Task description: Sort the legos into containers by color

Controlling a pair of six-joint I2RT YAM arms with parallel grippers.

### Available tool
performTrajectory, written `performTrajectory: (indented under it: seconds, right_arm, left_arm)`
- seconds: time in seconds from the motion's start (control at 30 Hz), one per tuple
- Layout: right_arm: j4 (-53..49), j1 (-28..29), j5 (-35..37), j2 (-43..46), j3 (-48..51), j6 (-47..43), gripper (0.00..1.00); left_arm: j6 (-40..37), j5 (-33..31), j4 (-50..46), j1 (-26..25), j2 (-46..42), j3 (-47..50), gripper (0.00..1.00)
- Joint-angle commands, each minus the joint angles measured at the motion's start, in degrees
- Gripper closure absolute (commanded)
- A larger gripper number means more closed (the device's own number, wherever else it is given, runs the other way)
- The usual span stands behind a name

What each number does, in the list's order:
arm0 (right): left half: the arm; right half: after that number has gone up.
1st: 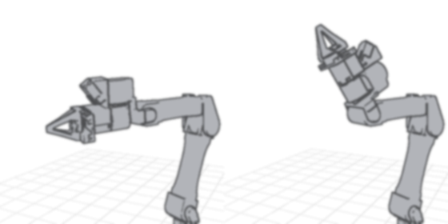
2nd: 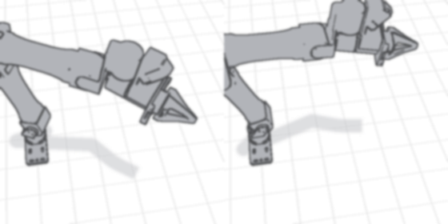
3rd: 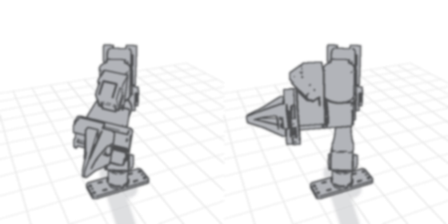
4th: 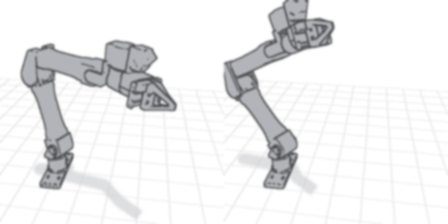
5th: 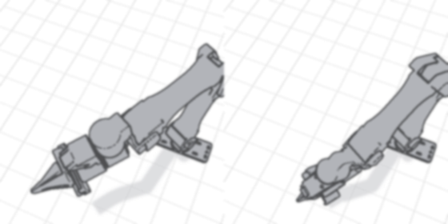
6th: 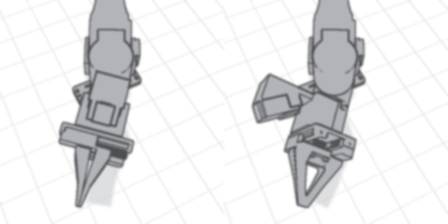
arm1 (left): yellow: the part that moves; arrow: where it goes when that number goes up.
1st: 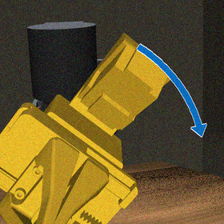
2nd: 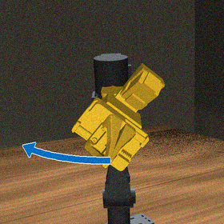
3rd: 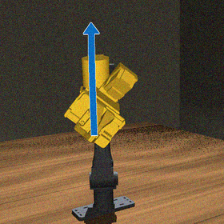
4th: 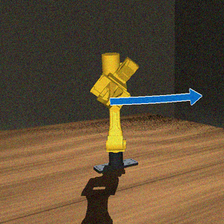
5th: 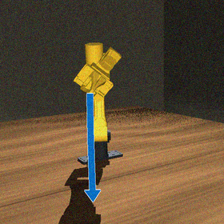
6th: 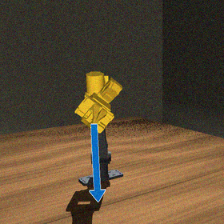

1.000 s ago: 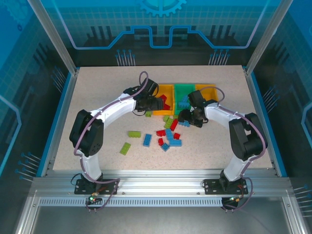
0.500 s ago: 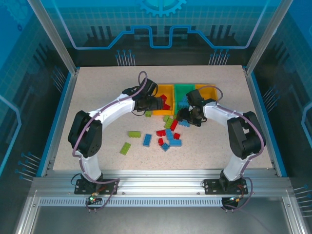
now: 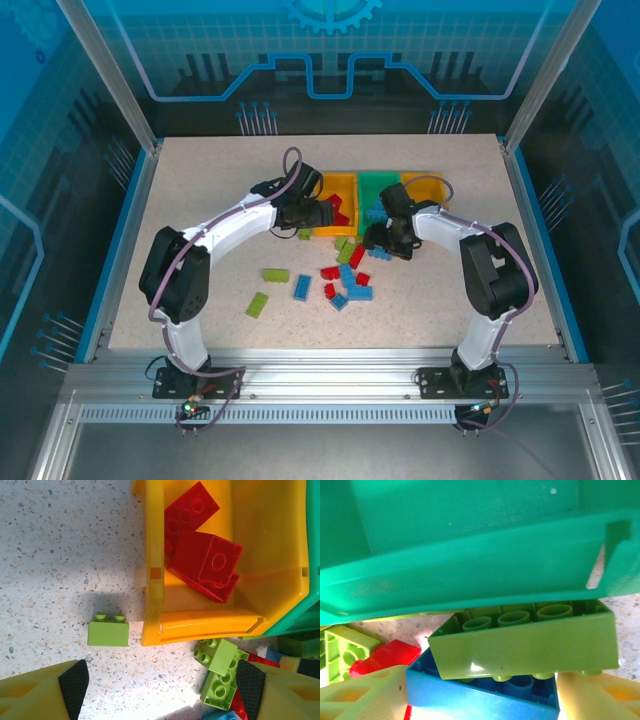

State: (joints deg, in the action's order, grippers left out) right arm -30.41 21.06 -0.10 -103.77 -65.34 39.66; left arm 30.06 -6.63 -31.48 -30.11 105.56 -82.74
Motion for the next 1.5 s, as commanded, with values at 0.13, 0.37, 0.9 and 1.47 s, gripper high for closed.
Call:
performTrajectory:
  seconds: [0.13, 0.37, 0.9, 1.47]
  right_arm:
    - [-2.6, 0.6, 2.5, 2.3, 1.6, -0.6, 0.27]
    - [-4.9, 0.8, 2.9, -0.7, -2.0, -4.8, 0.29]
    - [-9.6, 1.2, -1.5, 7.7, -5.3, -5.7, 0.37]
    - [-11.0, -4.2, 0.1, -5.7, -25.2, -8.5, 0.37]
  left_arm:
    - [1.0, -0.5, 0.1, 0.8, -2.4, 1.6, 0.19]
    - [1.5, 0.1, 0.5, 0.9, -2.4, 1.8, 0.18]
    - [2.6, -1.2, 1.3, 2.1, -6.3, 7.0, 0.18]
    - [3.5, -3.0, -1.1, 2.3, -11.1, 16.0, 0.18]
